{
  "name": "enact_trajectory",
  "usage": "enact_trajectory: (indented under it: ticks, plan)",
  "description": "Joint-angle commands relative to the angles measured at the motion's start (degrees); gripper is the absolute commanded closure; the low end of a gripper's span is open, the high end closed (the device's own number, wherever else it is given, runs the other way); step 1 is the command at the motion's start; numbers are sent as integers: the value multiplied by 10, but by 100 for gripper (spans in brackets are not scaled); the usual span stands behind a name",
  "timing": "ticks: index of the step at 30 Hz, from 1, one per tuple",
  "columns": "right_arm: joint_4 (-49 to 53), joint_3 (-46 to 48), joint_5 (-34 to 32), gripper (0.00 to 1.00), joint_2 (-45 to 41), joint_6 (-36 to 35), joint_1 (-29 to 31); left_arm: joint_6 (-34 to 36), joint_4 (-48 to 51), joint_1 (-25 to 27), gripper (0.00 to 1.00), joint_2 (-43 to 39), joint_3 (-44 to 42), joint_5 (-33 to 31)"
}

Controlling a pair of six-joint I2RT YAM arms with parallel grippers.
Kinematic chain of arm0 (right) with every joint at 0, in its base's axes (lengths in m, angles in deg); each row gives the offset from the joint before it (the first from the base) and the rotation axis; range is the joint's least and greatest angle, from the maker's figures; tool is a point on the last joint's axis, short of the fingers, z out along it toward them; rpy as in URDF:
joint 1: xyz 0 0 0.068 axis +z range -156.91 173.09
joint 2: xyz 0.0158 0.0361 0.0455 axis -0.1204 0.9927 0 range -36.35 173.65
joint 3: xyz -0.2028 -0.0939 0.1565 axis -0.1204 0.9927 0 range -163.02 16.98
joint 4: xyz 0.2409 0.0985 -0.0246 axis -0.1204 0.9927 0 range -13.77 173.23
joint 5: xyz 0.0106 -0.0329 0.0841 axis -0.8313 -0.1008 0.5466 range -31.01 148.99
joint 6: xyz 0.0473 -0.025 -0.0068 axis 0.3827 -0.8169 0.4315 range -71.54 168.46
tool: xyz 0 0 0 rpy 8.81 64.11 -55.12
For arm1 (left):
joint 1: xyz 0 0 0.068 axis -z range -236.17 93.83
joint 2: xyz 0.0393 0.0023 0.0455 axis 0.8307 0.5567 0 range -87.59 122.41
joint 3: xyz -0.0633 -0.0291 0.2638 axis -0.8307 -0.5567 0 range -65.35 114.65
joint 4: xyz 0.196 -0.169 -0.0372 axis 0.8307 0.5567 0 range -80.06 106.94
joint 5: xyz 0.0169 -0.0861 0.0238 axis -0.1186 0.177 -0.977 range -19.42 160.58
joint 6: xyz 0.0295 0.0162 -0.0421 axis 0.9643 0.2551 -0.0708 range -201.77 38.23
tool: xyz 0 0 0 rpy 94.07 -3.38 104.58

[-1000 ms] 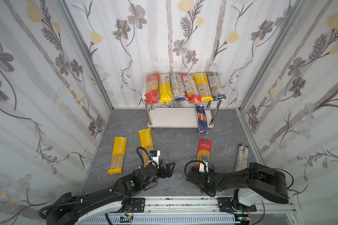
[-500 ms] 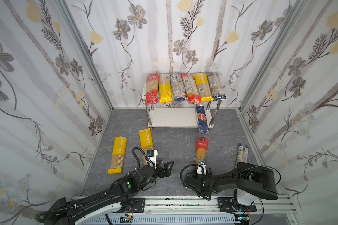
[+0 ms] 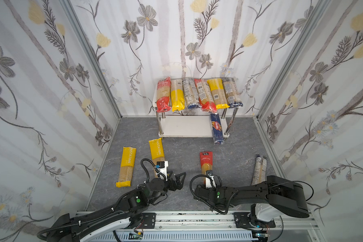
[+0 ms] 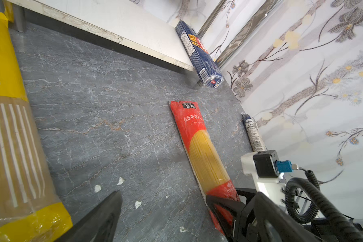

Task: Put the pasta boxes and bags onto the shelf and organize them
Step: 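Lift the red-and-yellow bag upright with the right gripper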

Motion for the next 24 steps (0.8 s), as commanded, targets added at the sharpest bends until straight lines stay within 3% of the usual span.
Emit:
enact_trajectory:
  ticks: [1, 24]
  plan:
    - [-8, -8, 65, 75, -10, -28, 2, 1, 0, 0, 0, -3, -4, -15]
    - [-46, -33, 62, 82, -112, -157, -84, 2, -2, 0, 0, -26, -22, -46]
